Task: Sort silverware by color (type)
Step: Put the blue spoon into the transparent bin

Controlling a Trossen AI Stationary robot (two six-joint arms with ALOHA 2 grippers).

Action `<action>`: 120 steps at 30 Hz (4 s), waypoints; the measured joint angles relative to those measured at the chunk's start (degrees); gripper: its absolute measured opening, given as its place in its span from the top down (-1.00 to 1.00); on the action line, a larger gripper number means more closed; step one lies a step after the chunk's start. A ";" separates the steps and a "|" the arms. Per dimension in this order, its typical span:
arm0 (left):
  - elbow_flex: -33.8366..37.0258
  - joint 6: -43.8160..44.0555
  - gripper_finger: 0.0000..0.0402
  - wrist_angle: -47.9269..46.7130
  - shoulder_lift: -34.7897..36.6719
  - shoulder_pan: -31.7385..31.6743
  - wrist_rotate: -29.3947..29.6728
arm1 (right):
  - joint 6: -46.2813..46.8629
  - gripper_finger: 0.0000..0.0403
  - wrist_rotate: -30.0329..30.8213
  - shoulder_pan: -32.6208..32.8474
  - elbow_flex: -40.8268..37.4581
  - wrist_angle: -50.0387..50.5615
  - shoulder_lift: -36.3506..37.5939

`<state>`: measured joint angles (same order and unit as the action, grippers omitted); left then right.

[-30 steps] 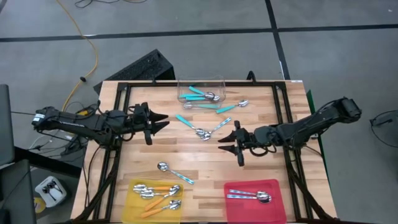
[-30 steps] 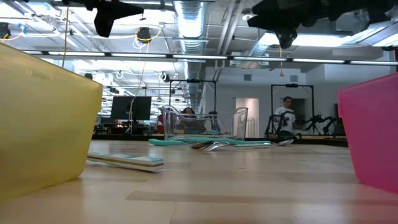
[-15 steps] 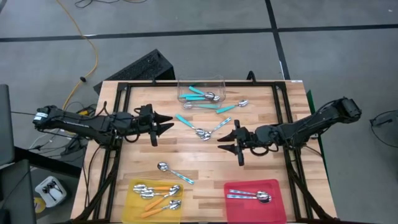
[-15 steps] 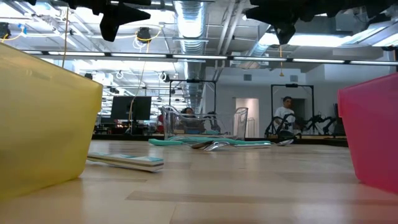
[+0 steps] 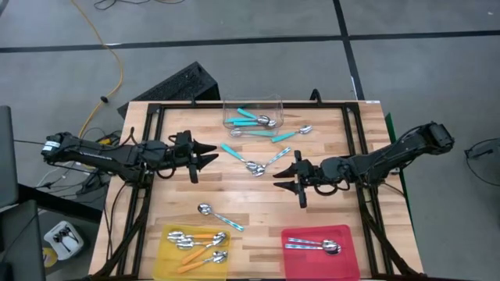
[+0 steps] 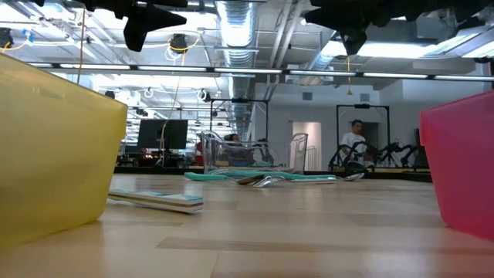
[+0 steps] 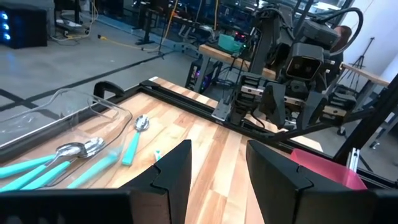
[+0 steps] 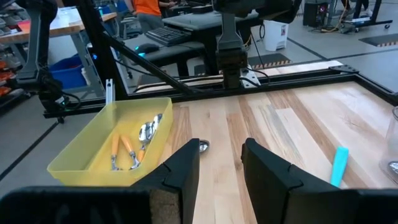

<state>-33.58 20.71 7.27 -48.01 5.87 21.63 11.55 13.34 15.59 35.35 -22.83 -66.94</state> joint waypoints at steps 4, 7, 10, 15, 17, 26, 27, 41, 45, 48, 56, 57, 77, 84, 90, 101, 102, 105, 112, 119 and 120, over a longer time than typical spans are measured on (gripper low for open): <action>0.00 0.03 0.32 0.00 0.00 -0.03 0.21 | -0.01 0.29 0.00 0.00 0.00 0.00 0.00; 0.00 0.07 0.32 0.00 0.00 -0.03 0.21 | 0.00 0.29 0.00 0.00 0.00 0.00 0.00; 0.00 0.11 0.32 0.00 0.00 -0.03 0.21 | 0.00 0.29 0.02 0.00 0.00 0.00 0.00; 0.00 0.13 0.32 0.00 0.00 -0.03 0.24 | 0.01 0.29 0.02 0.00 0.00 0.00 0.00; 0.00 0.12 0.32 -0.02 0.00 -0.03 0.21 | 0.00 0.29 0.02 0.00 0.00 0.00 0.00; -0.02 0.13 0.32 -0.04 0.00 -0.03 0.21 | 0.01 0.29 1.38 -0.36 0.00 0.04 0.00; -0.02 0.12 0.32 -0.04 0.00 -0.03 0.21 | 0.02 0.29 1.40 -0.37 0.00 0.04 0.00; -0.02 -0.06 0.32 -0.11 0.00 -0.03 0.21 | 0.02 0.29 1.60 -0.37 0.00 0.02 0.00; -0.04 -0.04 0.32 -0.68 0.00 -0.03 0.21 | 0.02 0.29 1.62 -0.37 0.00 0.02 0.00; -0.04 -0.02 0.32 -0.66 0.01 -0.03 0.21 | 0.05 0.29 1.66 -0.37 0.00 -0.55 -0.76; -0.04 -0.01 0.32 -0.94 0.02 -0.01 0.21 | 0.28 0.29 1.81 -0.74 -0.14 -0.27 -3.67; -0.04 -0.02 0.32 -0.94 0.01 -0.01 0.21 | 0.48 0.29 1.84 -0.87 0.03 -0.92 -4.30; -0.04 -0.02 0.32 -2.86 0.02 -0.01 0.21 | 1.63 0.29 1.66 -3.96 0.55 -7.33 -5.97; -0.04 0.00 0.32 -4.04 0.02 -0.01 0.21 | 2.02 0.29 1.64 -7.56 0.55 -6.61 -5.97; -0.04 0.10 0.32 -3.95 0.02 -0.01 0.21 | 2.19 0.29 1.57 -12.34 0.55 -1.52 -5.97; -0.04 0.15 0.32 -6.44 0.02 -0.01 0.21 | 3.06 0.16 -1.47 -17.36 0.55 -0.06 -9.67; -0.04 0.13 0.32 -6.82 0.02 -0.01 0.21 | 3.06 0.11 -1.49 -17.65 0.59 0.14 -10.42; -0.04 -0.04 0.32 -7.06 0.02 -0.01 0.21 | 3.05 -0.03 -1.46 -18.03 1.89 0.03 -13.50; -0.04 -0.06 0.32 -7.67 0.02 -0.02 0.20 | -2.62 -0.22 -1.43 -16.99 7.69 0.33 -20.52; -0.04 1.02 0.32 -9.97 0.00 -0.01 0.19 | -8.85 -0.22 -1.42 -15.06 15.05 6.08 -28.24; -0.04 1.03 0.32 -9.98 0.01 -0.01 0.19 | -8.97 -0.22 -1.37 -14.92 16.12 7.60 -29.43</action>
<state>-33.63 21.74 -2.71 -48.00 5.86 21.82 2.58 11.97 0.67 51.47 -15.23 -96.37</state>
